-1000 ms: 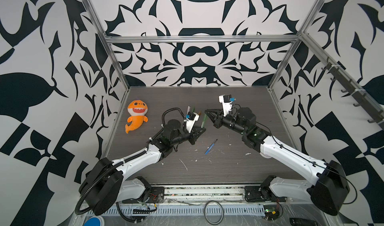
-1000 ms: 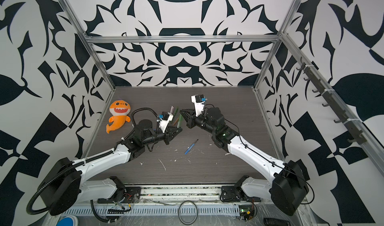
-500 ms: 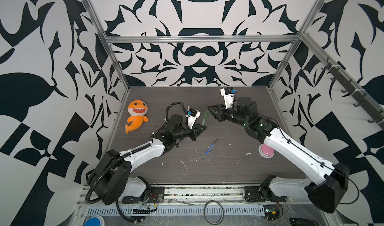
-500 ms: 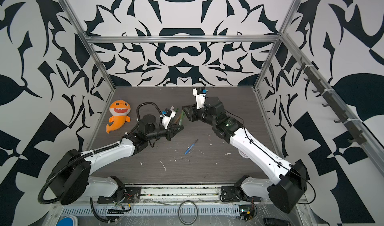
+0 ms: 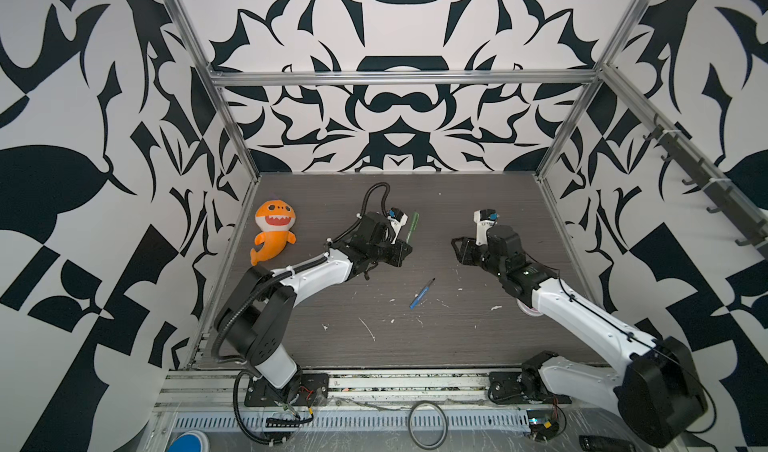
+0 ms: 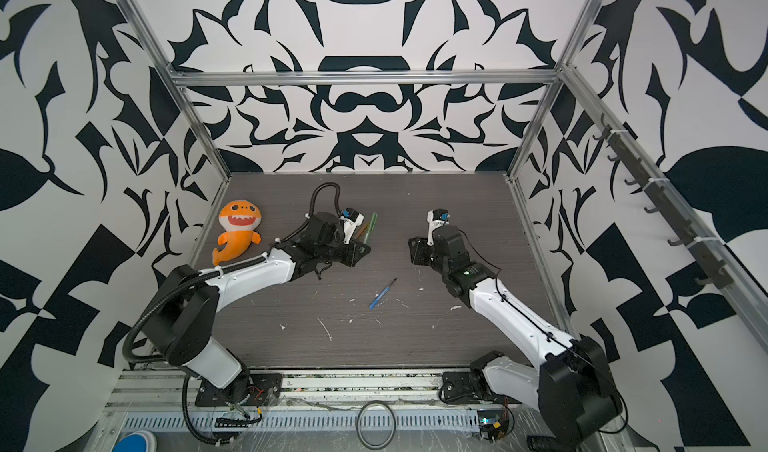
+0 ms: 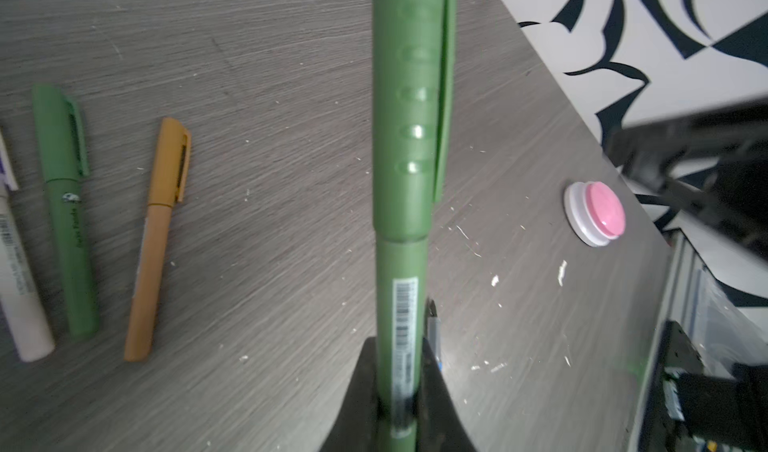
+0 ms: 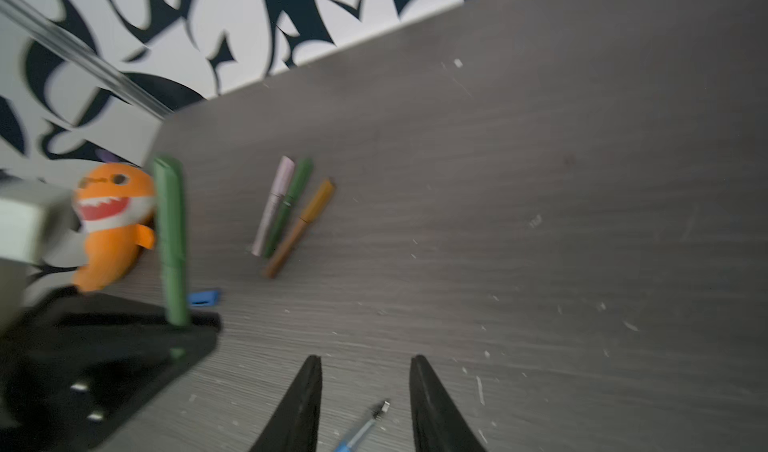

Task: Insert the pens into the pen caps
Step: 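Lay the capped green pen down with the left gripper while the right arm withdraws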

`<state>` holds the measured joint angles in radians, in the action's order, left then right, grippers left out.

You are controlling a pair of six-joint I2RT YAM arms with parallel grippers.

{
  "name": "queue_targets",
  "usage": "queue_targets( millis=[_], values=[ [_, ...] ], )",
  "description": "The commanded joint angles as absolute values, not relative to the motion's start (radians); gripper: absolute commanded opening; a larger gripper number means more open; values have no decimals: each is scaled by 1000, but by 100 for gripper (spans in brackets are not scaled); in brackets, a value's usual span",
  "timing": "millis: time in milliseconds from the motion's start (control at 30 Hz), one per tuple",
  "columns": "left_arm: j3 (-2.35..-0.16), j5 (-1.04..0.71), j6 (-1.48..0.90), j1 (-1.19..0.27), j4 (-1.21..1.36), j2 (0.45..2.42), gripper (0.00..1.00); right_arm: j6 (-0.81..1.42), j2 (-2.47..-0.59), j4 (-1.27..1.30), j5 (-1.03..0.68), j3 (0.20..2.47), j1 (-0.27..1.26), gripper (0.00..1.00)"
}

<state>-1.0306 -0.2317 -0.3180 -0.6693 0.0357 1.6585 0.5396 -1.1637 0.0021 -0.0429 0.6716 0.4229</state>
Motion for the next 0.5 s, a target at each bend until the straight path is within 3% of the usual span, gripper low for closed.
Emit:
queue_targets(
  millis=[0,233,467],
  values=[
    [-1152,-123,-331,-680,-185,1770,11,581,-1177,186,-24,621,406,38],
    [-1419,14,-317,-704,-429,2001,13,626,-1191,368,86,465,405,36],
    [-1566,39,-300,-707,-530,2121,17,628,-1164,470,148,377,415,35]
  ],
)
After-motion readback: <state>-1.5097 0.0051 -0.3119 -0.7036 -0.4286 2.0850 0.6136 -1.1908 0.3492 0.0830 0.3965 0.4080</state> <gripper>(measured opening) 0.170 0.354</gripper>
